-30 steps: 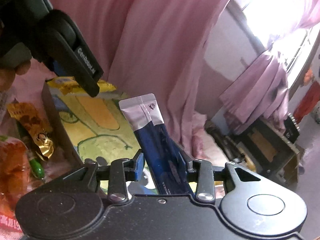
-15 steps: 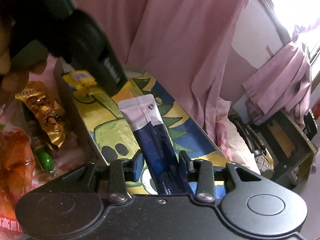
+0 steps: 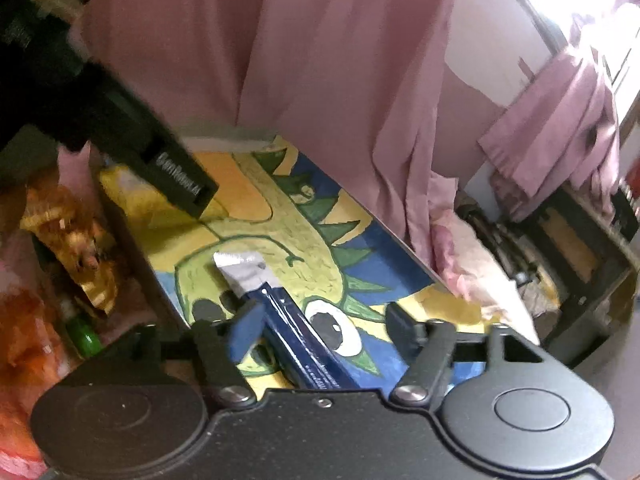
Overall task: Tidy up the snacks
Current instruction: 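Carry the yellow bar and blue pack into the dinosaur tray and open both tools, then lift both tools away from the tray back over the snacks, then grasp the nut bar with the left tool while the right tool grasps the orange candy pack, then carry the nut bar and orange pack into the tray and open both tools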
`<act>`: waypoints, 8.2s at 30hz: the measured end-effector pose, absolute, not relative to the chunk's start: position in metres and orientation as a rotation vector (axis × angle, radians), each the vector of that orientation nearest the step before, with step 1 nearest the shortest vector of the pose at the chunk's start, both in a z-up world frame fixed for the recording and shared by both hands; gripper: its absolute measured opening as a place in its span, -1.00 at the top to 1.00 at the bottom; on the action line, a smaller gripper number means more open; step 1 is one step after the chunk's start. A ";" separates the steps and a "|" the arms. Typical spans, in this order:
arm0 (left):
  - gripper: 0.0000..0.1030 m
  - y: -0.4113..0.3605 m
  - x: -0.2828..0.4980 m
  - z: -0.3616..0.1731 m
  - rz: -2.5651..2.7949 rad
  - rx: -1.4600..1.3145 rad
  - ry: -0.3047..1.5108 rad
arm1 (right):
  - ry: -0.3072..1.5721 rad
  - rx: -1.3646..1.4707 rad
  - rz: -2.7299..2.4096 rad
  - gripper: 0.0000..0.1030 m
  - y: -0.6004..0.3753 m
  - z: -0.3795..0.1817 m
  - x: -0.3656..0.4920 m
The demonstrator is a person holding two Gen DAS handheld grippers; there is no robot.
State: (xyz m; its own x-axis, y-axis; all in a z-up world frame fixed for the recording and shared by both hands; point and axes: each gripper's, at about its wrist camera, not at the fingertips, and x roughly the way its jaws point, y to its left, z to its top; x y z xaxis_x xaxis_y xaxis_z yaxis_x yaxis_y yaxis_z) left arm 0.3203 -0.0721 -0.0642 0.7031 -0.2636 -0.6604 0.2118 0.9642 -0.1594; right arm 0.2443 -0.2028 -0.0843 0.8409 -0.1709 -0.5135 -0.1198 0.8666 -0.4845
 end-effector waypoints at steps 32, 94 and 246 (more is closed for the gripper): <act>-0.99 -0.031 0.133 0.036 -0.097 0.041 0.407 | 0.242 -0.041 -0.098 -0.99 -0.237 0.035 0.061; -0.99 0.027 0.077 -0.014 -0.122 -0.042 0.994 | 0.804 0.009 0.050 -0.99 -0.185 -0.019 0.024; 0.13 -0.001 0.211 -0.013 -0.359 -0.155 0.865 | 0.494 -0.303 0.148 0.48 -0.165 -0.030 0.118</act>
State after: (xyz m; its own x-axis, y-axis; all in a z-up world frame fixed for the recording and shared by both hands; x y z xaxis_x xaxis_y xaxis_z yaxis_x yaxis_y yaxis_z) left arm 0.2107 -0.0010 -0.0134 0.5931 -0.3694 -0.7153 0.2451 0.9292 -0.2766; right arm 0.1178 -0.1649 -0.0302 0.8711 0.0669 -0.4865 -0.2122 0.9446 -0.2502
